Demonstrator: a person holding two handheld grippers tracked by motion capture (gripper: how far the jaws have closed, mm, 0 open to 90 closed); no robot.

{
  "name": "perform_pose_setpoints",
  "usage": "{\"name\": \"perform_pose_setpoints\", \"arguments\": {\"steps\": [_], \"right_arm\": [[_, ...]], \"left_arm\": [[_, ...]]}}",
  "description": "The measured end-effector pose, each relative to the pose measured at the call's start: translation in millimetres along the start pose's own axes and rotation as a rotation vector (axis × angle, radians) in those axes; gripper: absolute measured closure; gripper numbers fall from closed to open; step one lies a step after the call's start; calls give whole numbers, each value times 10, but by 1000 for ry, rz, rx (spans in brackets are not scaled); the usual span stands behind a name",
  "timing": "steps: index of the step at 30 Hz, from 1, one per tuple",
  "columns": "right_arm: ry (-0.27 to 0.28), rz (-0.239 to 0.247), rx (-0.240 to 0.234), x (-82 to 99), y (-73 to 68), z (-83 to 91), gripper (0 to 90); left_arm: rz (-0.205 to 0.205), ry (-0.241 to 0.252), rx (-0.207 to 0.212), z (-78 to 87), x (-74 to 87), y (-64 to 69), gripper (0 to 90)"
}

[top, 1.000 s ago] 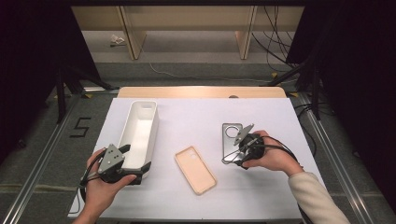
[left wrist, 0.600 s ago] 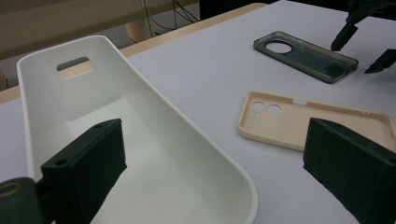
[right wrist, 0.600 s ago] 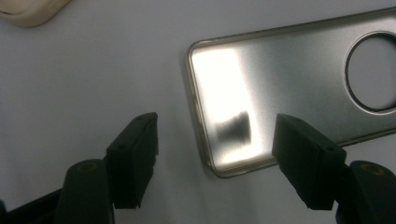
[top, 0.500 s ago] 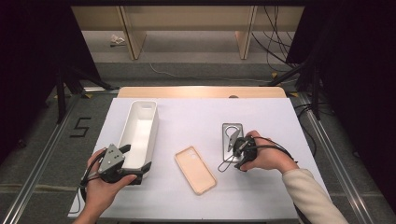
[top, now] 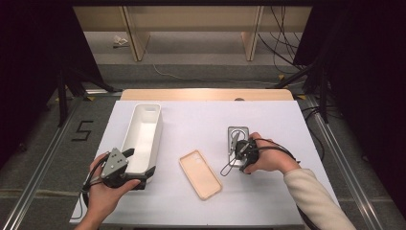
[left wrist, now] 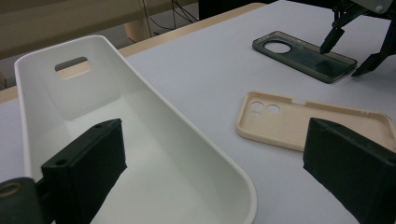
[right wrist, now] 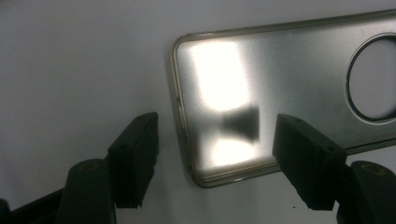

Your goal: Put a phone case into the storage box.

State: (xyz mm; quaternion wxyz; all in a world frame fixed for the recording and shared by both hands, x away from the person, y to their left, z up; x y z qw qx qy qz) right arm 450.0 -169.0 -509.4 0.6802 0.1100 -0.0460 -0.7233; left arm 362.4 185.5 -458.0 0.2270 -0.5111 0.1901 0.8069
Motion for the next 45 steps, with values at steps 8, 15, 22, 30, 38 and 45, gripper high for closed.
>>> {"name": "perform_pose_setpoints", "arguments": {"steps": [8, 15, 22, 30, 38, 45], "right_arm": [[-25, 29, -10, -80, 26, -42, 335], [-38, 38, -15, -91, 50, -50, 335], [-64, 60, -16, -99, 81, -58, 335], [-80, 76, -38, -127, 71, -65, 381], [-86, 118, -77, -138, 24, -49, 531], [-83, 133, -92, -148, -6, -45, 622]], "left_arm": [[1, 1, 2, 0, 0, 0, 51], [0, 1, 2, -1, -2, 1, 51], [0, 2, 4, -1, -2, 2, 51], [-1, 1, 5, -1, -1, 4, 51], [1, 0, 8, -2, 0, 13, 55], [1, -3, 11, -7, 4, 19, 55]]}}
Point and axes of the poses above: each handheld gripper's, and its own axes: z roughly backward along the jaws, x roughly out of its underside, y roughly to its right, the point moved 6 cm from there along -z, roughly forward along the jaws, and after that the axes turned 7 degrees about z, right-handed, at the moved point
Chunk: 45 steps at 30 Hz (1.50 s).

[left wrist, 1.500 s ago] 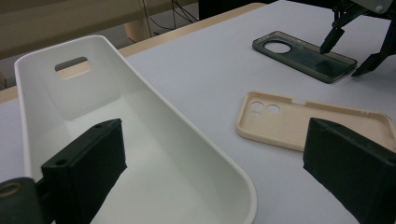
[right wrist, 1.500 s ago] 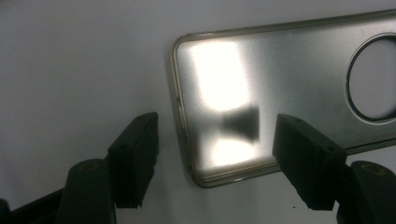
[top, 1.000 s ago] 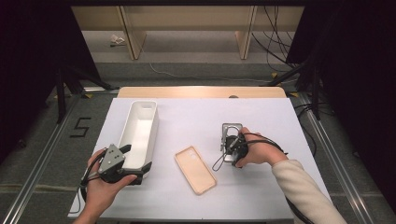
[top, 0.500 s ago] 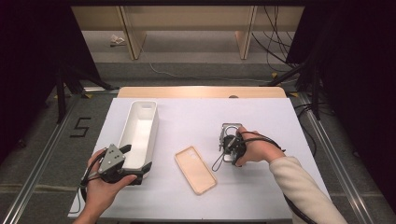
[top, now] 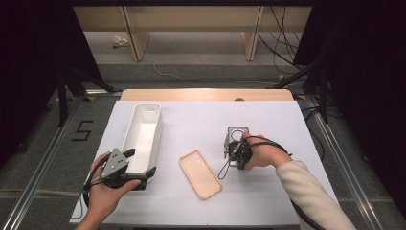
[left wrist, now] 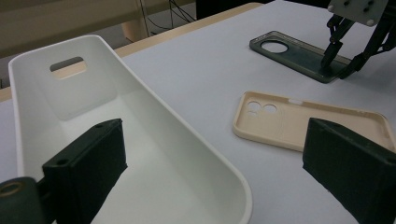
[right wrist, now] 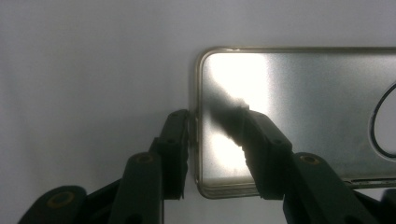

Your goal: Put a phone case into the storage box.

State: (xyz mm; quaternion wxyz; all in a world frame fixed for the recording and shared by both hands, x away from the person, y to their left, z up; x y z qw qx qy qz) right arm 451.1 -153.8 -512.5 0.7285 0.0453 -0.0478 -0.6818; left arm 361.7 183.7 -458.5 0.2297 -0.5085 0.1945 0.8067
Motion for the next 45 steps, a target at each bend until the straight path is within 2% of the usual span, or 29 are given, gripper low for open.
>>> {"name": "perform_pose_setpoints", "arguments": {"steps": [4, 18, 21, 26, 38, 45], "right_arm": [[-5, -17, -6, 4, -17, 7, 655], [-18, 9, -4, -25, -58, 5, 761], [-18, -1, -8, -25, -72, 5, 774], [-25, 12, 7, -29, -70, 3, 810], [-36, 19, 4, -29, -87, 13, 855], [-21, 16, 4, -33, -86, 10, 880]], "left_arm": [[0, 1, 0, 1, -1, 0, 55], [1, 3, 1, -1, -2, 3, 55], [2, 3, 1, 0, -1, 4, 55], [0, 0, 1, -1, 0, 6, 55], [-1, 0, 2, -1, 0, 8, 54], [-1, 0, 3, -1, 0, 8, 54]]}}
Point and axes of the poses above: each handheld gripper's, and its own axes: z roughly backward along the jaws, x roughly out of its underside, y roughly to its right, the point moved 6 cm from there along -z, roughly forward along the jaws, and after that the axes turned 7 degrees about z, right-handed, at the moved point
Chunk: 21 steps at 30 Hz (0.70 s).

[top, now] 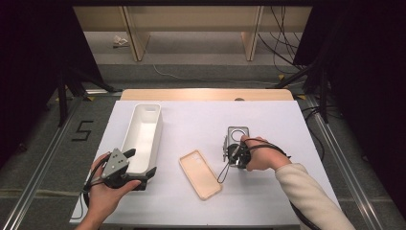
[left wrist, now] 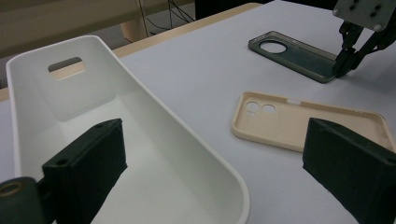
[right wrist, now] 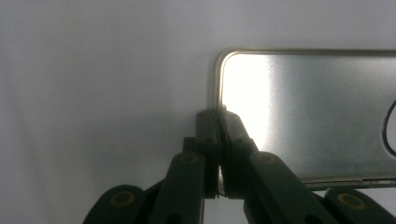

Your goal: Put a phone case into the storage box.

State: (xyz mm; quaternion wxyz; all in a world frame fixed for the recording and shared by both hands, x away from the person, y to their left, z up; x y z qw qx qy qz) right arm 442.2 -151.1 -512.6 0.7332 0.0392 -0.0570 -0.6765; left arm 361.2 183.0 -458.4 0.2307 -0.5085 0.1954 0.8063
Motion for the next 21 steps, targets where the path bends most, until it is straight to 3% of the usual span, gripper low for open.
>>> {"name": "perform_pose_setpoints", "arguments": {"steps": [11, 21], "right_arm": [[-4, -12, -7, 18, -14, 16, 888], [55, -24, 19, 30, -1, 78, 889]], "left_arm": [[-2, 1, -1, 3, -2, 0, 55], [-2, 2, -1, 2, -3, 1, 55]]}}
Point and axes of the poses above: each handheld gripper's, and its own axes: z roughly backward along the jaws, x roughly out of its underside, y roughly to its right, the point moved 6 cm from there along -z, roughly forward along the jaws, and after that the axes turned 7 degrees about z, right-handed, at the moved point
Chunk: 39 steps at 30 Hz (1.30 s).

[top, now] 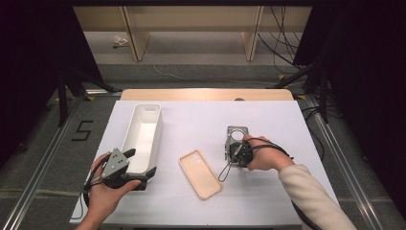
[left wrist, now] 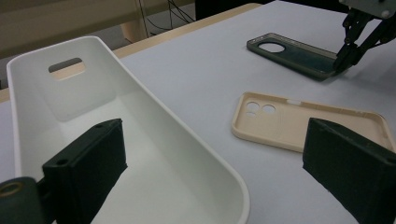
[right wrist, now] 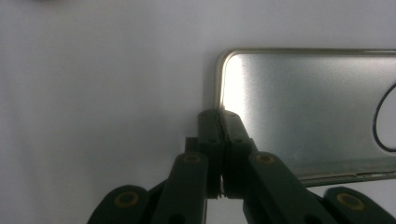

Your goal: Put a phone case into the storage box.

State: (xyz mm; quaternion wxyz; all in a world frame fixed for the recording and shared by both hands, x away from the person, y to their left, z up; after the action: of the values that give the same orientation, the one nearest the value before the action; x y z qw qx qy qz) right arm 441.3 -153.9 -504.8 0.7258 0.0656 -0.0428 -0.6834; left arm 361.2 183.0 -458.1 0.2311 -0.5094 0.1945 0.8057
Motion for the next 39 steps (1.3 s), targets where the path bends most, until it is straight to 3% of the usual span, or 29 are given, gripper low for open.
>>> {"name": "perform_pose_setpoints", "arguments": {"steps": [6, 12, 30, 39], "right_arm": [[68, -32, 18, 15, 5, 91, 888], [171, -70, 33, 50, -16, 136, 889], [556, -212, 120, 87, -10, 348, 891], [655, -218, 135, 69, -96, 435, 891]], "left_arm": [[2, 1, 0, 0, 0, -2, 55], [0, -1, 1, -1, 1, 2, 55], [-10, 8, -2, -10, -36, 19, 67], [33, 8, 32, -65, -192, 71, 85]]}}
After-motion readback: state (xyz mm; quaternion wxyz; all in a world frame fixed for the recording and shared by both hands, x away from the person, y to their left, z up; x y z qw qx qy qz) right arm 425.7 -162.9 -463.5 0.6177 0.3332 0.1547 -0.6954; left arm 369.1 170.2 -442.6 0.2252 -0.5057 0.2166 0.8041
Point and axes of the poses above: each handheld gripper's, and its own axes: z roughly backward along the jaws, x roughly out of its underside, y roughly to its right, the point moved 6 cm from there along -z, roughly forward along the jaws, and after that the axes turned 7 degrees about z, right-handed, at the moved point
